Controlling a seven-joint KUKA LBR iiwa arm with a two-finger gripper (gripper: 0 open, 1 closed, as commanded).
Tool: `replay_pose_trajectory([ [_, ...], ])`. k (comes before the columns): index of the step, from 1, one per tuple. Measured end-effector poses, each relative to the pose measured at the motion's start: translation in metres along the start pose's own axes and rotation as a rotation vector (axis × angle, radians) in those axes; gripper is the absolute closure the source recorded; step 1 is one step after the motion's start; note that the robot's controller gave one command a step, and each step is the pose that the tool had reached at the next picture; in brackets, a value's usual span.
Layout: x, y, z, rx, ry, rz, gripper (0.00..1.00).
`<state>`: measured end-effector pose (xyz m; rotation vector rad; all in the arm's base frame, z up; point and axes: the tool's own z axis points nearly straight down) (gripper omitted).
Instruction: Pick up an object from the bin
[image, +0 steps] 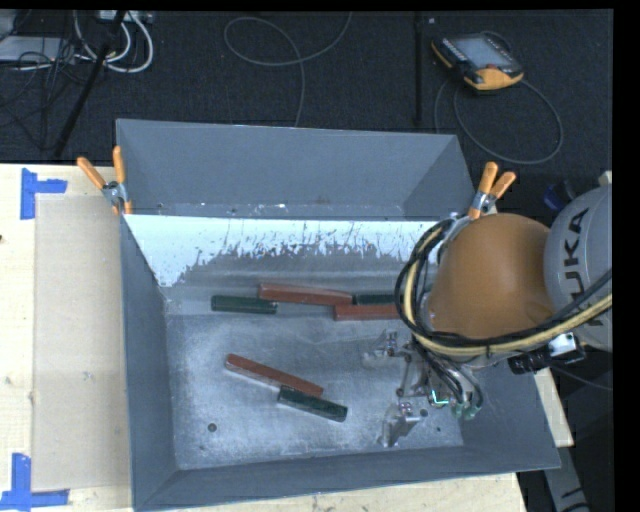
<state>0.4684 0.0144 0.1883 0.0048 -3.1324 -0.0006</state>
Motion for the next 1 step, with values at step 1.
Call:
replay_pose_trajectory([
  [1,-0.0017,-0.0001,-0.0031,0.0,-0.008,0.0,0.0],
])
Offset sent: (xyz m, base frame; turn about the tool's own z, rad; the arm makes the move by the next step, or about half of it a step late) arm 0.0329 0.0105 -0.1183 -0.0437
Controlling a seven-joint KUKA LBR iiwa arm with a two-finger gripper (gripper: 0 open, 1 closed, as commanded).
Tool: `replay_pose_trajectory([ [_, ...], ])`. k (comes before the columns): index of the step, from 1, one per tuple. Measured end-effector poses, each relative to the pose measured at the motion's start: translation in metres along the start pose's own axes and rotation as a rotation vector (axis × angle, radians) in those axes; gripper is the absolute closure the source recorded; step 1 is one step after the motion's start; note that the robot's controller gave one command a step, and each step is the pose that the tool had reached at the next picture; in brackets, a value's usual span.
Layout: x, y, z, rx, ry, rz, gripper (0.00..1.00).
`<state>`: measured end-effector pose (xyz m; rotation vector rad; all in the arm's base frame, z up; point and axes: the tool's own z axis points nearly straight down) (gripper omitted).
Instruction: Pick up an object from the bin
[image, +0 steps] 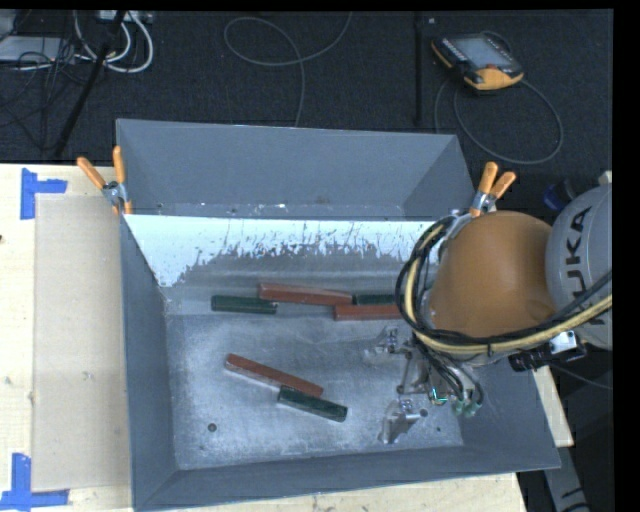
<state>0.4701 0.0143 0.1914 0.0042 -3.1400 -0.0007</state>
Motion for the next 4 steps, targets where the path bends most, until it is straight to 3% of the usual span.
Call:
replay_pose_trajectory([
  [1,-0.017,0.005,0.057,0.0,-0.006,-0.018,0.0],
  [2,-0.009,0.043,0.117,-0.001,-0.012,0.031,1.0],
  [3,-0.009,0.043,0.117,-0.001,-0.012,0.032,1.0],
  [4,-0.025,0.049,-0.022,0.0,-0.002,0.007,1.0],
])
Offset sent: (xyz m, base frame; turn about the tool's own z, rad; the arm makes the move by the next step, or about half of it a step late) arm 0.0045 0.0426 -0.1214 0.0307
